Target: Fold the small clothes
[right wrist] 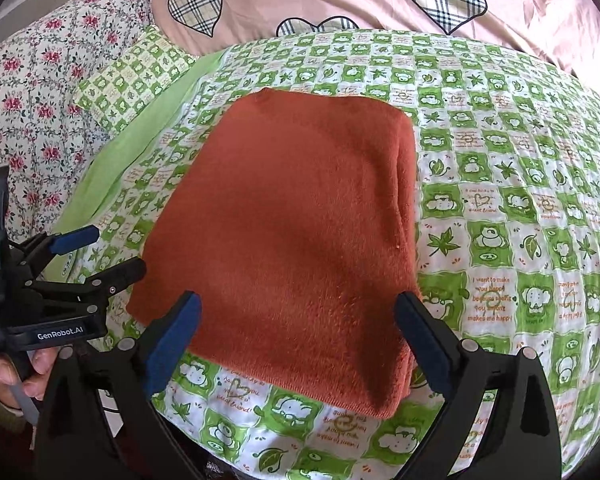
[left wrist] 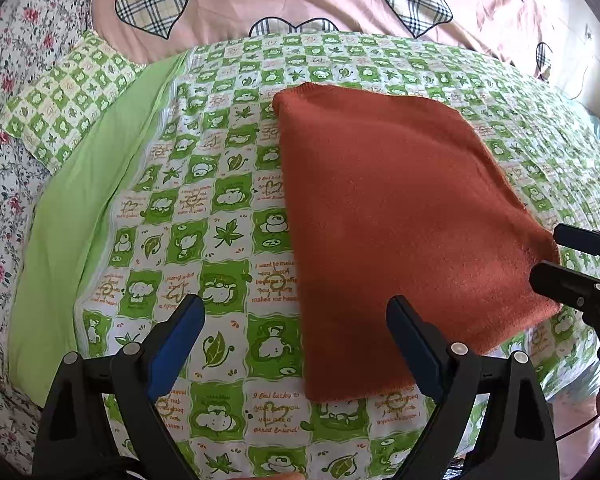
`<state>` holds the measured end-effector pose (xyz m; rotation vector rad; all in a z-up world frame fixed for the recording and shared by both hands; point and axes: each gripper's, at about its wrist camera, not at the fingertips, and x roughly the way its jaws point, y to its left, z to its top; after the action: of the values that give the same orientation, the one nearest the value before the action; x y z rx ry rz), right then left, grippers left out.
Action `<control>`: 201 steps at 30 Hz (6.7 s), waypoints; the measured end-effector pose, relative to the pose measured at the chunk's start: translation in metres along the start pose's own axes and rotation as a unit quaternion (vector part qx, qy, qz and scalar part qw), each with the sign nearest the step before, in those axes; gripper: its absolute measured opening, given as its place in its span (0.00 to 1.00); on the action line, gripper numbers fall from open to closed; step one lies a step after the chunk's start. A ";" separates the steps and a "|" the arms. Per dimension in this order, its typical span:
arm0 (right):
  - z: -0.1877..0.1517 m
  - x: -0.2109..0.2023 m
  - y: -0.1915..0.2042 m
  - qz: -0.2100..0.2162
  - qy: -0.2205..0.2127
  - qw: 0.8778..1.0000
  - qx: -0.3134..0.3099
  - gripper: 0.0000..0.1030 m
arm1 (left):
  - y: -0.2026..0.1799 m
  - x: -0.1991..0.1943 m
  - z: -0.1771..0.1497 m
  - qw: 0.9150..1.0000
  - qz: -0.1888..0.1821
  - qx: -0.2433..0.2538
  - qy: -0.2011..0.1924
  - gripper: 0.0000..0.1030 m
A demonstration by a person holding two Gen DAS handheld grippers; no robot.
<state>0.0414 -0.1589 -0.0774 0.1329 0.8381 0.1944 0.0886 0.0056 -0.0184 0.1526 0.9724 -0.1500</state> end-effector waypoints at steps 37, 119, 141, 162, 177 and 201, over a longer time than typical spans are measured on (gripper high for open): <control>0.078 0.090 -0.096 0.027 -0.020 0.993 0.114 0.11 | 0.036 0.107 0.083 0.981 -0.158 -0.104 0.039 0.54; -0.039 -0.006 0.001 0.000 -0.012 1.000 0.014 0.90 | -0.005 -0.001 -0.027 0.999 -0.038 0.007 0.017 0.93; -0.035 0.000 0.003 -0.002 -0.003 1.000 0.014 0.91 | -0.008 0.003 -0.027 0.999 -0.032 0.008 0.023 0.93; -0.033 0.000 0.008 0.001 -0.003 1.000 0.012 0.92 | -0.007 0.001 -0.027 0.999 -0.033 0.005 0.022 0.93; -0.033 0.000 0.008 0.002 -0.003 1.000 0.013 0.92 | -0.008 -0.001 -0.026 0.999 -0.033 0.006 0.020 0.93; -0.030 -0.005 0.011 0.005 -0.004 1.000 0.010 0.93 | -0.008 -0.004 -0.022 0.999 -0.034 0.008 0.016 0.93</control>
<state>0.0147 -0.1480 -0.0914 0.1572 0.8321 0.1952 0.0667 0.0020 -0.0276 0.1373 1.0080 -0.2188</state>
